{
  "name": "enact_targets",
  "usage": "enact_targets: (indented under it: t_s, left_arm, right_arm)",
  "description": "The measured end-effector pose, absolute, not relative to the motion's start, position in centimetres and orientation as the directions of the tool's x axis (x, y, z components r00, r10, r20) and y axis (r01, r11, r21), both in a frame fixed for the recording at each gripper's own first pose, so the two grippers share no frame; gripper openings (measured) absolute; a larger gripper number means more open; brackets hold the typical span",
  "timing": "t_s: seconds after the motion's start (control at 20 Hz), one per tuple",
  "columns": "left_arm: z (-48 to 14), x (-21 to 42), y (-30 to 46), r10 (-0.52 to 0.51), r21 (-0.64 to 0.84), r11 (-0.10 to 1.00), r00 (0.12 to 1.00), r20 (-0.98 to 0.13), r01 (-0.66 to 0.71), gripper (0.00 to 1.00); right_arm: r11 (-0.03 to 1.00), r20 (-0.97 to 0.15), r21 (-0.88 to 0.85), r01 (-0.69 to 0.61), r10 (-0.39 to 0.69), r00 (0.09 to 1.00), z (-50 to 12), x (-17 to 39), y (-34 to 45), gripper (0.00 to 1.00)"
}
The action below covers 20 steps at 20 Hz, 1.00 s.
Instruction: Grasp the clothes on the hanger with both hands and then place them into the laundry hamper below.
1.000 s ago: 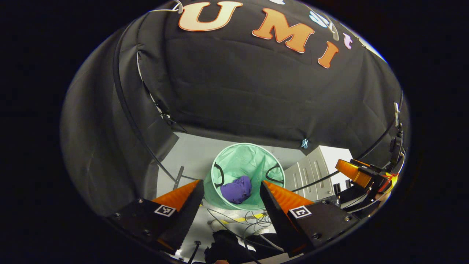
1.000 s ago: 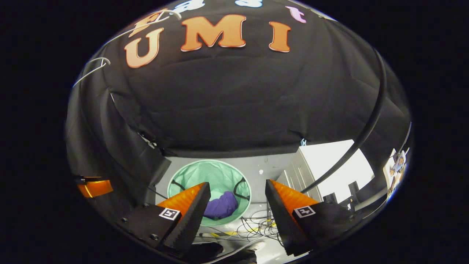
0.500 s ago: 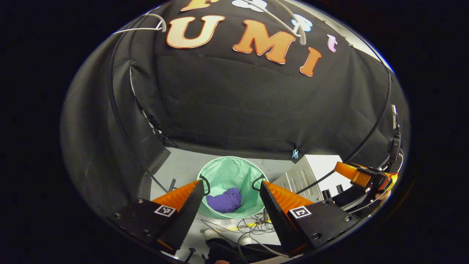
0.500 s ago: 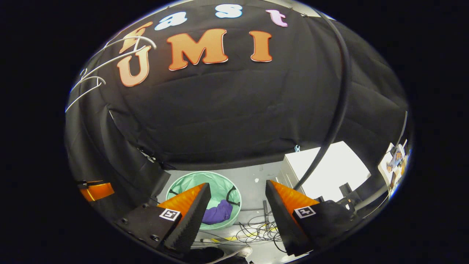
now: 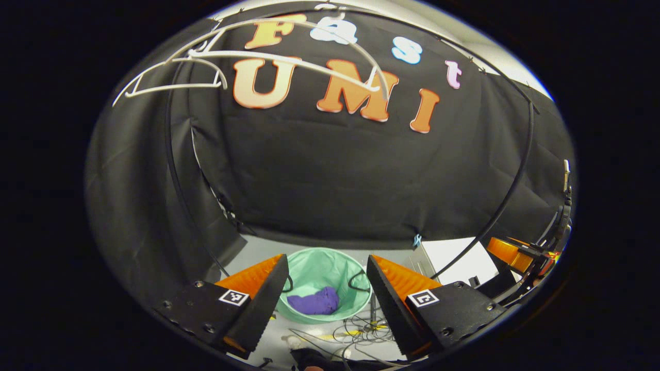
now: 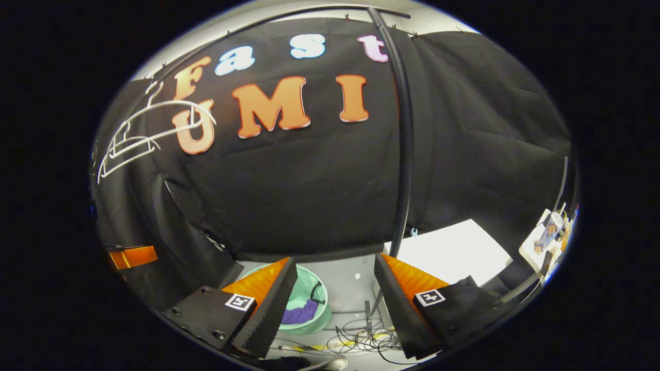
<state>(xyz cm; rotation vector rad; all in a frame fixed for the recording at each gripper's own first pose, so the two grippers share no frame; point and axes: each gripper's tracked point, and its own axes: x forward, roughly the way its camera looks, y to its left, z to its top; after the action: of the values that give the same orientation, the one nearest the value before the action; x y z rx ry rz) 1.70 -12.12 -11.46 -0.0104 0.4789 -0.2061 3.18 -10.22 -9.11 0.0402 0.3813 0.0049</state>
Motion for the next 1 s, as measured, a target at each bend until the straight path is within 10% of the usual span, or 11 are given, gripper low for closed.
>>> enact_targets:
  t_s: [0.65, 1.0]
  left_arm:
    - [1.2, -0.6, -11.5, -0.147, 0.010, 0.989, 0.982, -0.121, 0.150, 0.94]
    - [0.6, -1.6, -10.7, -0.139, -0.043, 0.990, 0.981, -0.136, 0.135, 0.92]
  right_arm:
    - [0.994, -0.073, 0.059, -0.089, 0.093, 0.993, 4.5, 0.8, -11.5, 0.95]
    - [0.995, -0.013, 0.005, -0.099, 0.099, 0.995, 6.1, -0.3, -11.2, 1.00]
